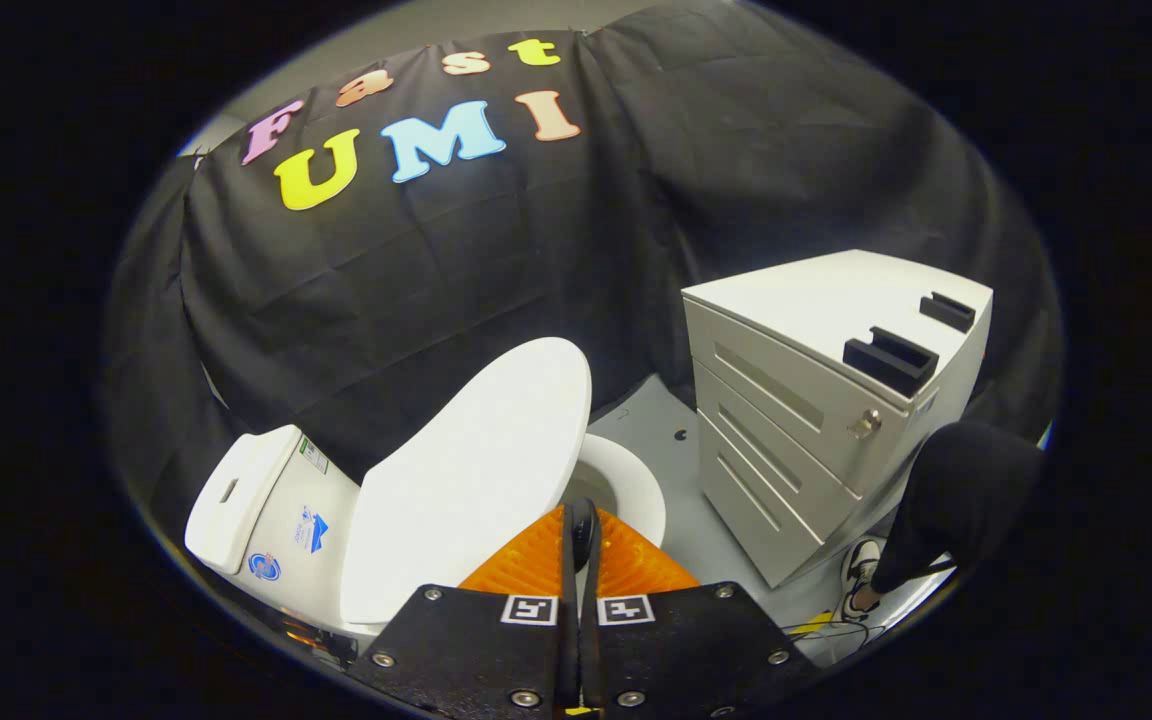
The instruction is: Open the toilet lid.
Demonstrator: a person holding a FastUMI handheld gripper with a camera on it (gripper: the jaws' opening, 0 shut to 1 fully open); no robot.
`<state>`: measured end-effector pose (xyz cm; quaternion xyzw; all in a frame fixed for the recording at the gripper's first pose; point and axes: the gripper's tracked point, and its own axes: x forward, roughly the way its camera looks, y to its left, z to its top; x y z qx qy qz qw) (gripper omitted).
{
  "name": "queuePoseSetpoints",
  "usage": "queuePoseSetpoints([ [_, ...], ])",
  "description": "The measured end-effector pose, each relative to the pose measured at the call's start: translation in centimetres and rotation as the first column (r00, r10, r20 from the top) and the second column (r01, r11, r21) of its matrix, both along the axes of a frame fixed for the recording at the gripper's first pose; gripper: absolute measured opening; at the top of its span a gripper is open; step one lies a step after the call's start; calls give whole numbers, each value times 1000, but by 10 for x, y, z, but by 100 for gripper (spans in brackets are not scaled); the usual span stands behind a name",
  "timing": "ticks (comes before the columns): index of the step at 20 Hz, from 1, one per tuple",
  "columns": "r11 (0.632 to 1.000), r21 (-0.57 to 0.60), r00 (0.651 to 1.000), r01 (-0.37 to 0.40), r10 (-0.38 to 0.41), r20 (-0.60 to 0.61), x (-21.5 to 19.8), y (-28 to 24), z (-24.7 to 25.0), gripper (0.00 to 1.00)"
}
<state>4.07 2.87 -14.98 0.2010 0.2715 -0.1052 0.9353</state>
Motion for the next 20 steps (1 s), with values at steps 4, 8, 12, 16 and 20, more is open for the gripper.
queuePoseSetpoints([
  [4, 999, -46, 999, -21, 24, 45, 3, 16, 36, 0],
  [8, 987, -151, 994, -63, 76, 83, 5, 33, 67, 0],
  [12, 979, -193, 991, -65, 86, 101, 7, 49, 90, 1],
  [16, 969, -232, 987, -82, 110, 114, 10, 61, 109, 0],
  [20, 951, -289, 983, -107, 146, 115, 11, 78, 128, 0],
])
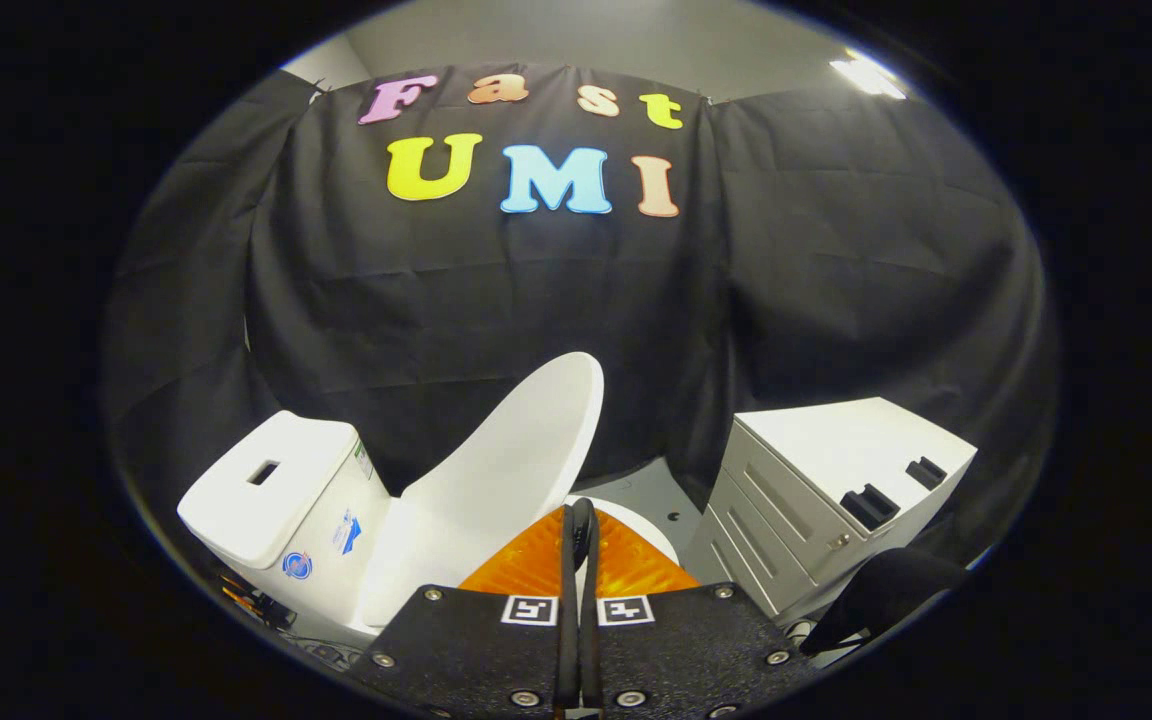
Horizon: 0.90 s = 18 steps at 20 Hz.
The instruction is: Open the toilet lid.
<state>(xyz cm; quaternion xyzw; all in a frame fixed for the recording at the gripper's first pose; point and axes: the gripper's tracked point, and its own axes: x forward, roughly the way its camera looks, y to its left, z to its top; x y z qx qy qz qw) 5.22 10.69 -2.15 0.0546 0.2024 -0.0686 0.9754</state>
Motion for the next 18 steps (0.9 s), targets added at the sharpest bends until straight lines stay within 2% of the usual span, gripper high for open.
queuePoseSetpoints([
  [6, 998, -56, 999, -37, 39, 29, 1, 27, 26, 0],
  [12, 998, -42, 997, -49, 51, 55, 4, 56, 51, 0],
  [18, 980, -179, 991, -83, 99, 86, 2, 79, 67, 0],
])
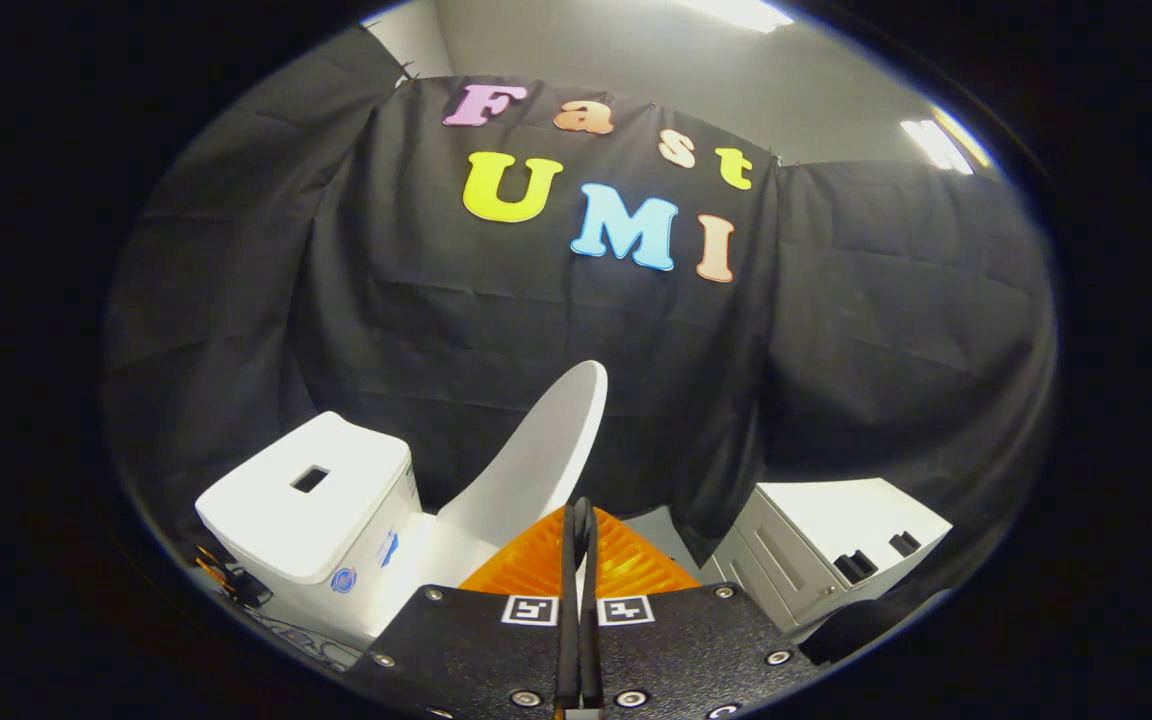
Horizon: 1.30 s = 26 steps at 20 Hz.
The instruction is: Open the toilet lid.
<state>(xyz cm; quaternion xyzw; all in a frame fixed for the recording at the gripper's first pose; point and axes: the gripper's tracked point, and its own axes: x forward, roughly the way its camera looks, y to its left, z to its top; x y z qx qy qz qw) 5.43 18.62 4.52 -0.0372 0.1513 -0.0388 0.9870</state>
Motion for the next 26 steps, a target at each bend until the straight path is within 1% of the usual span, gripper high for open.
queuePoseSetpoints([
  [4, 999, 16, 998, -42, 41, 41, 4, 24, 12, 0],
  [8, 998, 2, 996, -68, 68, 62, 4, 42, 21, 0],
  [12, 996, -29, 992, -82, 84, 91, 2, 56, 26, 0],
  [19, 987, -94, 982, -134, 145, 122, 2, 90, 37, 0],
  [26, 973, -131, 967, -190, 209, 146, 1, 126, 44, 0],
])
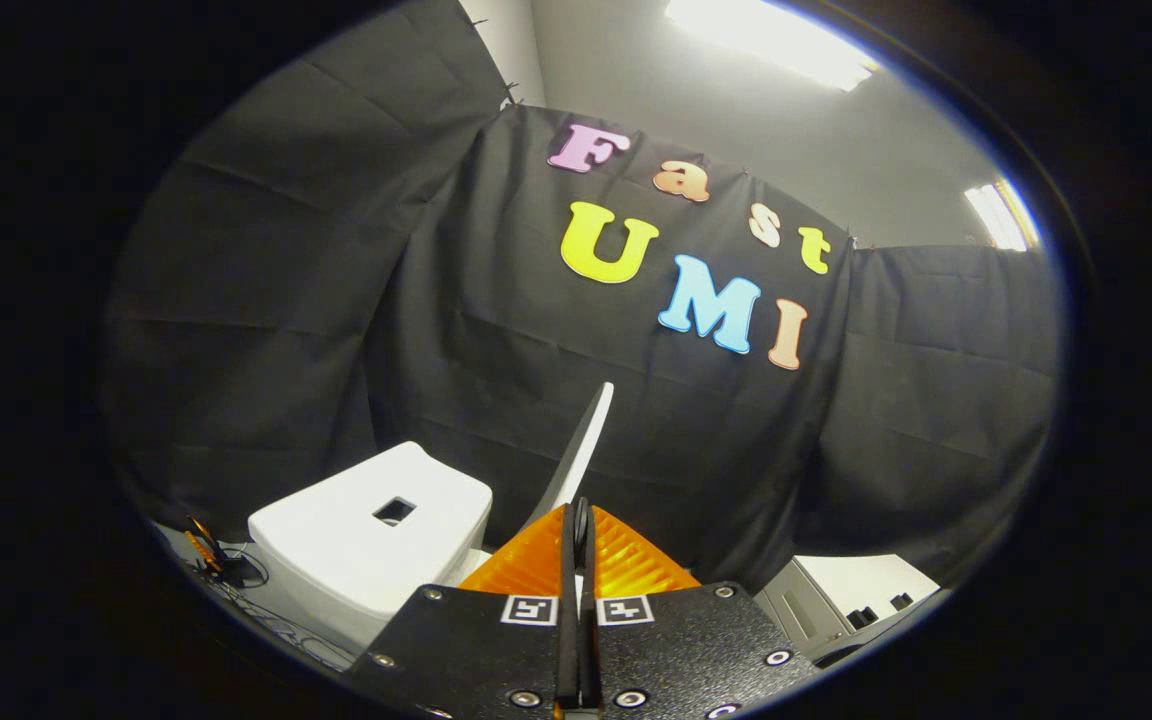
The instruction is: Open the toilet lid.
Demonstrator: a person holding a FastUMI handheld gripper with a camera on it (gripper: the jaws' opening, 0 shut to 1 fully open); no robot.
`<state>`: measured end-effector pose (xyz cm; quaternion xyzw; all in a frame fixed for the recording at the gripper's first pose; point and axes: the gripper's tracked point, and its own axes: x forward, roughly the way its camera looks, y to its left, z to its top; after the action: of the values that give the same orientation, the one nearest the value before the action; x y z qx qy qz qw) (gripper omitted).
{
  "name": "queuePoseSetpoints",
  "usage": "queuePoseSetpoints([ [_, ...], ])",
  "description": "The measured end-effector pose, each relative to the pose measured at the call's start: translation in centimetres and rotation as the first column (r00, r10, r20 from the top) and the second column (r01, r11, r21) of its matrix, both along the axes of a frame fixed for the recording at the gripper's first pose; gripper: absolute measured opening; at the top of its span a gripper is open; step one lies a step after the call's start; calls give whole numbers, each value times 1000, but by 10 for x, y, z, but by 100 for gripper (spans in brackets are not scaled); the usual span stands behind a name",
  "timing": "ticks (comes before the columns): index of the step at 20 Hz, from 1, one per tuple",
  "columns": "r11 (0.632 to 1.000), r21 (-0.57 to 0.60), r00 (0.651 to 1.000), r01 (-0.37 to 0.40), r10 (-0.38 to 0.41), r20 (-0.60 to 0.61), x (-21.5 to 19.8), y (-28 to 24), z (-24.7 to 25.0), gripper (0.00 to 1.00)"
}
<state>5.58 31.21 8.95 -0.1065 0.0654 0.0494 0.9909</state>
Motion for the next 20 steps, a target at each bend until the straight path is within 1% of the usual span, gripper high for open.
queuePoseSetpoints([
  [7, 996, -11, 996, -92, 92, 3, 0, 48, 6, 1],
  [13, 982, 4, 982, -187, 187, -12, -2, 96, 5, 0],
  [16, 978, -12, 978, -209, 209, -5, -5, 107, 7, 1],
  [20, 969, 16, 969, -246, 246, 5, -6, 118, 5, 1],
])
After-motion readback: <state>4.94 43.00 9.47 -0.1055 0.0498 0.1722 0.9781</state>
